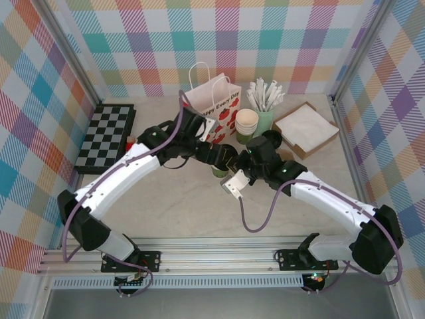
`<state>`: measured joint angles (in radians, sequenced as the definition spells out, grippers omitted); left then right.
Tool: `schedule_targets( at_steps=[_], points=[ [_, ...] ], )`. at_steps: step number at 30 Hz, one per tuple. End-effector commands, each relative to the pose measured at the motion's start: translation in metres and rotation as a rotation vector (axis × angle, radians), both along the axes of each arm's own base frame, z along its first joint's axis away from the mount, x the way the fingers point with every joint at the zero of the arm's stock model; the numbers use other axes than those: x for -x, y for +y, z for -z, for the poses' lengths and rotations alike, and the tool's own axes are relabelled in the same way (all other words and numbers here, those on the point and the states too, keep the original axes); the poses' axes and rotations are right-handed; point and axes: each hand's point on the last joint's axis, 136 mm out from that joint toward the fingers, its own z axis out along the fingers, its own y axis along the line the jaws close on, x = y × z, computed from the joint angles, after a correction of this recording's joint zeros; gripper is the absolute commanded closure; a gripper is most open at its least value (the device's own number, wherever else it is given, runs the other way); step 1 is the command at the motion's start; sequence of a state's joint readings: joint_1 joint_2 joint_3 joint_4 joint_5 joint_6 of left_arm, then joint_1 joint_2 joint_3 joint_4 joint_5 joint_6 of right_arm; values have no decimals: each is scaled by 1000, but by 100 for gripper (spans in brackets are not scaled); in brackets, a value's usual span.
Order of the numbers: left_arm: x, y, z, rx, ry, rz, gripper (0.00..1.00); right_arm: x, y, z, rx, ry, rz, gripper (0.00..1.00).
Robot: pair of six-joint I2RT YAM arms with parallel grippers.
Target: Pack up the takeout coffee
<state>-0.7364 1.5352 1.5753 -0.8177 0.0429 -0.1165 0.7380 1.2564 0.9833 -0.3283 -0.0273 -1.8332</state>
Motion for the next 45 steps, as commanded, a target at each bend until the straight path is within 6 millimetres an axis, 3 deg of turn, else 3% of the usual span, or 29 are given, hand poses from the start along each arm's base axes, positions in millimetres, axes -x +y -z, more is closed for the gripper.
schedule_targets(
  at_steps=[1, 7, 11, 16, 21, 25, 29, 30, 31, 34, 35, 37, 39, 41, 43, 45],
  points=[
    [-7, 1, 4, -114, -60, 13, 23, 8, 5, -8, -15, 53, -12, 100],
    [-16, -1, 0, -119, -110, -13, 42, 11, 3, -6, 8, 89, -2, 100],
    [-18, -1, -1, -117, -114, -25, 46, 14, 3, -4, 24, 114, 8, 100],
    [-17, 2, 5, -133, -108, -33, 58, 15, 3, -4, 27, 146, 27, 100],
    [-19, 2, 10, -147, -101, -39, 60, 17, 8, -7, 15, 150, 12, 100],
    [-19, 1, 7, -133, -108, -38, 76, 19, 10, -9, -1, 178, 24, 100],
    [-21, 3, 4, -125, -117, -66, 96, 31, 24, -36, -187, 347, 92, 87],
    [-23, 5, 3, -122, -124, -86, 100, 35, 28, -47, -259, 419, 129, 75],
    [-25, 9, 1, -119, -135, -124, 100, 37, 32, -60, -338, 483, 172, 66],
    [-34, 22, -7, -84, -178, -250, 100, 48, 36, -105, -608, 781, 272, 51],
    [-35, 24, -10, -59, -188, -282, 100, 47, 36, -122, -720, 891, 320, 46],
    [-37, 26, -17, 26, -203, -352, 100, 20, 29, -148, -972, 1024, 568, 35],
    [-38, 27, -20, 114, -193, -421, 100, -12, 8, -152, -1188, 1094, 884, 25],
    [-38, 27, -23, 198, -172, -494, 100, -42, -31, -135, -1485, 1150, 1319, 27],
    [-41, 28, -21, 281, -134, -577, 100, -40, -72, -89, -1786, 1257, 1787, 23],
    [-43, 21, -18, 354, -109, -603, 100, -36, -62, -66, -1904, 1484, 1831, 21]
  ],
)
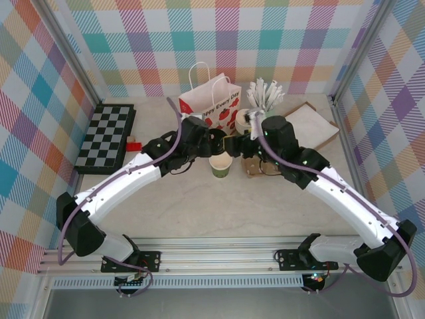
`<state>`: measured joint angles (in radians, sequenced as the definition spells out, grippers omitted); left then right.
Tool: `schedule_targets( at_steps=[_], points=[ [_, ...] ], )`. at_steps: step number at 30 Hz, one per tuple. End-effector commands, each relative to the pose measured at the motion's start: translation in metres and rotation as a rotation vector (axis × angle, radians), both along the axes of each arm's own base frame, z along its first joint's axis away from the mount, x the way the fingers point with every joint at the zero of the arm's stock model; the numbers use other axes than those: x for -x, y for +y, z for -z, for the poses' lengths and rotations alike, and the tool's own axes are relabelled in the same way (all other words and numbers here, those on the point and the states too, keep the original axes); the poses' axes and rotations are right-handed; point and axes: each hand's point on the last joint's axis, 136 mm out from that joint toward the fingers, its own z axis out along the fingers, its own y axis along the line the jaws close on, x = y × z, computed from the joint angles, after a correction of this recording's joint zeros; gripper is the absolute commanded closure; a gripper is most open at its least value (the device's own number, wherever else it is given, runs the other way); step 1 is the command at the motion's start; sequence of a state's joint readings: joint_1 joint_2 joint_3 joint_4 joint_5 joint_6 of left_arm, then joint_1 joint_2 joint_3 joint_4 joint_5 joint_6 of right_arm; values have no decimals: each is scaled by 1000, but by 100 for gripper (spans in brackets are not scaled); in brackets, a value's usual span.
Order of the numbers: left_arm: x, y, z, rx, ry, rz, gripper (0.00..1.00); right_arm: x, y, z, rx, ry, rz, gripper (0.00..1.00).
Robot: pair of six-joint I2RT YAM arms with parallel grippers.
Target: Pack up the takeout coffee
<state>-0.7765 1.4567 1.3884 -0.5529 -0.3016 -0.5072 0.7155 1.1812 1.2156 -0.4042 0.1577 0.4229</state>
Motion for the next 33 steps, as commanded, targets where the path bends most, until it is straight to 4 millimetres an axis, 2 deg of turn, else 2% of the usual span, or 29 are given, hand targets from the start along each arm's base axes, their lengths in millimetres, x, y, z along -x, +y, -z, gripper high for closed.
schedule_targets(
  at_steps=[1, 3, 7, 18, 25, 33],
  points=[
    [-10, -7, -11, 222, -18, -129, 100, -5, -23, 57, -517, 438, 498, 21],
    [-12, -10, -10, 246, -21, -140, 100, -7, -5, 58, -611, 486, 446, 22],
    [-17, -7, -3, 211, -20, -165, 100, -8, 18, 35, -517, 432, 284, 19],
    [-22, -3, -3, 169, -15, -206, 100, -19, 36, 16, -530, 257, 164, 21],
    [-21, -6, -8, 195, -16, -184, 100, -31, 30, 55, -403, 359, 311, 45],
    [-19, -4, -10, 196, -32, -179, 100, -37, 39, 57, -336, 347, 318, 65]
  ],
)
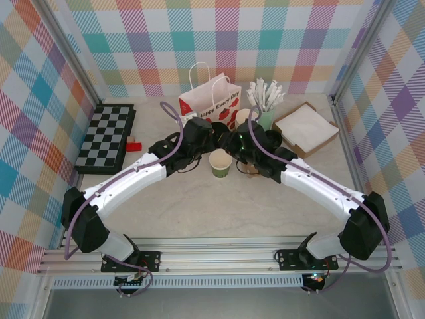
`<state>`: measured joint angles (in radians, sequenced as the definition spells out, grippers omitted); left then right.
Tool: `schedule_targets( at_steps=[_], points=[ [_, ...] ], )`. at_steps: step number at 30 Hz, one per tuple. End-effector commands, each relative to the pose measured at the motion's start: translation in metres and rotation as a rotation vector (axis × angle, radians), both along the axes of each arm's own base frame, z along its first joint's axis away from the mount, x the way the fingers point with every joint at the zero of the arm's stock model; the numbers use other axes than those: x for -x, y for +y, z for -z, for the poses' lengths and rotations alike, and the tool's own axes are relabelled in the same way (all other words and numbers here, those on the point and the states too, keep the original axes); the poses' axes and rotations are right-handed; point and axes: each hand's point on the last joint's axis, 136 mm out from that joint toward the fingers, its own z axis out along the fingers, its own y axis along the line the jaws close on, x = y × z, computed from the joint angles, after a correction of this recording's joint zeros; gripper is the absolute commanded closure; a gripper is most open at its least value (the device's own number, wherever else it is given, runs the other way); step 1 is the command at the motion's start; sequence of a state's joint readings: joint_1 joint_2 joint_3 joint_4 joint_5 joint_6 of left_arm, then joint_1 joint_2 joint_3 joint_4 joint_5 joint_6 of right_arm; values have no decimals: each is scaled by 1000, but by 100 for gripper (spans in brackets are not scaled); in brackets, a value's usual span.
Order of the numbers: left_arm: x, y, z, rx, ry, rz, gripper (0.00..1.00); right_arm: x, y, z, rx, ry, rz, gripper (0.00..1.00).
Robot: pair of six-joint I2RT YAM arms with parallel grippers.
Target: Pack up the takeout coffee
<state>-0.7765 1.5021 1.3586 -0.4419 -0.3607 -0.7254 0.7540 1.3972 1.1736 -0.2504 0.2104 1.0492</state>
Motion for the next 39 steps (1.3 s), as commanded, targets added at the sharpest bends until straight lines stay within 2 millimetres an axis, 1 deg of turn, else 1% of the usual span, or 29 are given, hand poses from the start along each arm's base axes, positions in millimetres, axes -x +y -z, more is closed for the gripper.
schedule_targets(
  at_steps=[1, 7, 10, 11, 12, 13, 14, 15, 17, 18, 21, 23, 24, 25, 26, 27, 29, 30, 32, 35, 37, 39],
  points=[
    [0, 1, -19, 32, -44, -1, 100, -4, 0, -12, 27, -31, 10, 67],
    [3, -2, -21, 43, -52, 30, 100, -7, 2, -15, 78, -83, -22, 85],
    [8, 0, -25, 48, -65, 51, 95, -12, -3, -28, 148, -178, -46, 93],
    [11, 1, -28, 57, -74, 65, 91, -14, -5, -35, 188, -233, -63, 95],
    [14, 2, -30, 64, -78, 77, 77, -15, -6, -42, 222, -280, -79, 97],
    [18, 5, -34, 75, -86, 89, 59, -17, -8, -48, 261, -333, -99, 99],
    [21, 9, -38, 84, -97, 99, 52, -18, -8, -55, 300, -386, -123, 100],
    [25, 13, -42, 89, -105, 105, 49, -20, -11, -60, 329, -425, -136, 100],
    [34, 27, -52, 93, -123, 99, 38, -24, -14, -69, 406, -539, -193, 100],
    [38, 34, -56, 91, -130, 95, 35, -27, -16, -72, 443, -587, -211, 100],
    [49, 55, -73, 98, -158, 84, 19, -31, -22, -85, 550, -741, -307, 100],
    [56, 68, -80, 108, -151, 93, 8, -27, -18, -99, 685, -898, -420, 100],
    [57, 73, -84, 113, -143, 92, 3, -22, -13, -103, 743, -986, -482, 100],
    [59, 78, -87, 120, -131, 98, 0, -14, -7, -108, 824, -1111, -553, 100],
    [62, 82, -92, 126, -125, 110, 0, -5, -1, -113, 892, -1255, -610, 100],
    [64, 85, -96, 128, -117, 125, 0, 3, 4, -116, 953, -1380, -647, 100],
    [68, 87, -110, 142, -107, 168, 0, 17, 13, -124, 1095, -1632, -703, 100],
    [71, 87, -113, 146, -94, 188, 0, 20, 16, -128, 1149, -1700, -722, 100],
    [76, 89, -121, 155, -67, 228, 0, 26, 20, -140, 1252, -1838, -740, 100],
    [85, 92, -128, 204, -9, 284, 0, 41, 26, -148, 1392, -2058, -768, 100],
    [90, 89, -134, 265, 30, 345, 0, 54, 27, -157, 1388, -2157, -772, 100],
    [96, 85, -134, 298, 79, 397, 3, 66, 28, -160, 1429, -2277, -782, 100]
  ],
)
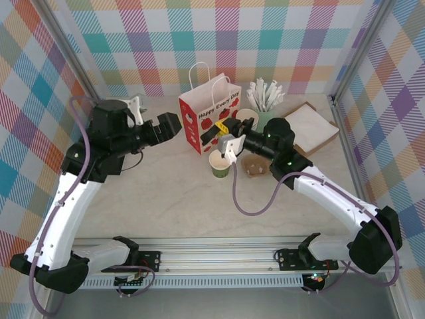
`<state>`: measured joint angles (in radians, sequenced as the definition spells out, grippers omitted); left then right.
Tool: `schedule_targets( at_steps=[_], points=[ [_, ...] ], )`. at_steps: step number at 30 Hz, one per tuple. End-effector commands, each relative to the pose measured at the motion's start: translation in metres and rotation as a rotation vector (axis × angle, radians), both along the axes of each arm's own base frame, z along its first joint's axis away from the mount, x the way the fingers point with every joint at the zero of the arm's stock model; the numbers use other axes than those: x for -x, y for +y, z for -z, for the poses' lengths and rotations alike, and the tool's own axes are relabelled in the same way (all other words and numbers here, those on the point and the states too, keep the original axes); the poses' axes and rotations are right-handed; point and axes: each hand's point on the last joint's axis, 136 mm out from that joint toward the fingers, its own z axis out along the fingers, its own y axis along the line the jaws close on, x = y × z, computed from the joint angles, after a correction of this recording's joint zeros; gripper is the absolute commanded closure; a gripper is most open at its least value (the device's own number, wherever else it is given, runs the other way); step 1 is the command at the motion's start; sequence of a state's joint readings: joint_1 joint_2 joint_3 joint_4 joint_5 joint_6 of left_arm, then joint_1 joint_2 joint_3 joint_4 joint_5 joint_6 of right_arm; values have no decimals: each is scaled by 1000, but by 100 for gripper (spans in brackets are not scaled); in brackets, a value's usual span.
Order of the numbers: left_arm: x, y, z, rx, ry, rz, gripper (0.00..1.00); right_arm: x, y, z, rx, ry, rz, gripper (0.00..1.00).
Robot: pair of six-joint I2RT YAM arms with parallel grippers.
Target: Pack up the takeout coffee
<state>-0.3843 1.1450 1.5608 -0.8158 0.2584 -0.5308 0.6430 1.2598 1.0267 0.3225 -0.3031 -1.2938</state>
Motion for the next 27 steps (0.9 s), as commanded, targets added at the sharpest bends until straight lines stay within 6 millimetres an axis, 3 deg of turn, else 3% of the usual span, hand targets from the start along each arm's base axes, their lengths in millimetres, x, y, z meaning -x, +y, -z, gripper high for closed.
schedule_targets(
  at_steps=[1, 7, 11, 20, 27],
  points=[
    [28, -19, 7, 54, 129, 213, 4, 41, 5, -40, 70, -433, -179, 100],
    [47, -41, 10, 92, 190, 411, 8, 73, 7, -63, 64, -630, -294, 100],
    [52, -52, 5, 149, 197, 493, 24, 84, 8, -69, 41, -635, -342, 100],
    [63, -61, 8, 190, 199, 601, 35, 93, 16, -76, -28, -634, -374, 100],
    [58, -67, 12, 221, 218, 626, 48, 97, 21, -72, -18, -629, -391, 100]
  ],
)
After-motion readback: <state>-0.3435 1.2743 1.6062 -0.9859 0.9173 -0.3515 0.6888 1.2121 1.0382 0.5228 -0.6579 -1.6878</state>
